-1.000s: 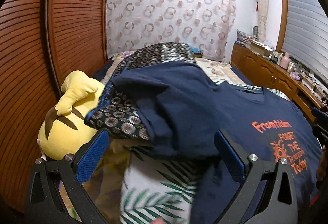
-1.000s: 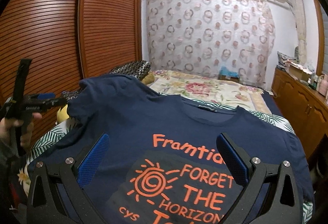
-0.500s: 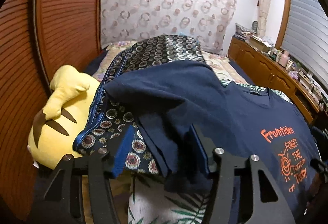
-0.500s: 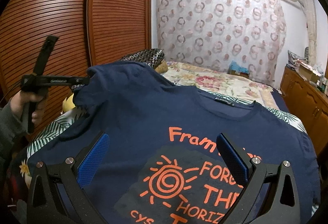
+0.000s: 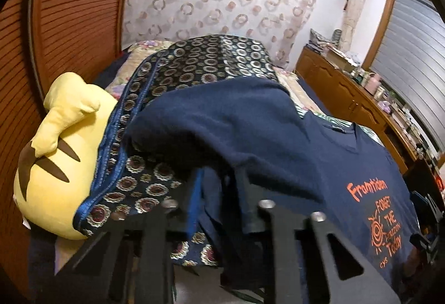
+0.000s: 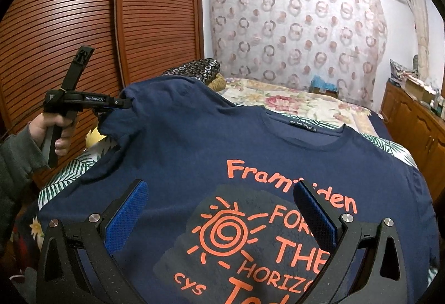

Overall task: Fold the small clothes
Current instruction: 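Grasp the side edge of the navy T-shirt with the left tool, then fold the gripped side inward over the shirt body and open the left tool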

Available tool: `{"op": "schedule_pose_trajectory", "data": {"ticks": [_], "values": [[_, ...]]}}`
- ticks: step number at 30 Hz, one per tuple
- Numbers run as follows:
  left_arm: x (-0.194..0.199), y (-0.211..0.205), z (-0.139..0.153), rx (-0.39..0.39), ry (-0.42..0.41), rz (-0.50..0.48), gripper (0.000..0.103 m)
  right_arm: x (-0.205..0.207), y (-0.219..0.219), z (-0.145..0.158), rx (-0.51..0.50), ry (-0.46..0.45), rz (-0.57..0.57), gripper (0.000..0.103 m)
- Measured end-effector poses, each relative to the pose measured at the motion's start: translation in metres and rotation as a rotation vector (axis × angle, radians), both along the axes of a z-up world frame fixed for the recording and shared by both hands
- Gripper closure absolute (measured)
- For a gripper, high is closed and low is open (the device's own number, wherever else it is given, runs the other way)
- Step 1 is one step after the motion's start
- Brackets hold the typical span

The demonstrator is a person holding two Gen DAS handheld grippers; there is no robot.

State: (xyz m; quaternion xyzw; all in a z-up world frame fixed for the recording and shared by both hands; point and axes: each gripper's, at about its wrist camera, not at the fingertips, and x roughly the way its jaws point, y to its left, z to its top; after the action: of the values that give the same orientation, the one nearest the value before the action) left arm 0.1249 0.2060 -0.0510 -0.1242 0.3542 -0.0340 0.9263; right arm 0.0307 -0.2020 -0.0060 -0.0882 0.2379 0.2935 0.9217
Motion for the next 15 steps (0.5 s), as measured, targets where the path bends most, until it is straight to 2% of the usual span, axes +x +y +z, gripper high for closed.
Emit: {"op": "schedule_pose_trajectory", "data": {"ticks": [1, 4, 6, 11, 15], "values": [[0.000, -0.001, 0.003, 0.009, -0.011, -0.003, 0.093, 0.000, 0.000, 0.000, 0.002, 0.001, -0.001, 0.000], [-0.007, -0.012, 0.018, 0.057, -0.052, 0.004, 0.094, 0.001, 0.000, 0.000, 0.010, 0.003, -0.010, 0.000], [-0.009, -0.019, 0.030, 0.063, -0.081, -0.011, 0.094, 0.000, -0.002, 0.000, 0.018, 0.003, -0.017, 0.000], [-0.015, -0.054, 0.064, 0.084, -0.156, -0.091, 0.094, -0.002, -0.010, 0.004, 0.038, -0.006, -0.041, 0.000], [-0.012, -0.089, 0.081, 0.091, -0.184, -0.173, 0.094, -0.003, -0.022, 0.007, 0.059, -0.013, -0.072, 0.000]]}}
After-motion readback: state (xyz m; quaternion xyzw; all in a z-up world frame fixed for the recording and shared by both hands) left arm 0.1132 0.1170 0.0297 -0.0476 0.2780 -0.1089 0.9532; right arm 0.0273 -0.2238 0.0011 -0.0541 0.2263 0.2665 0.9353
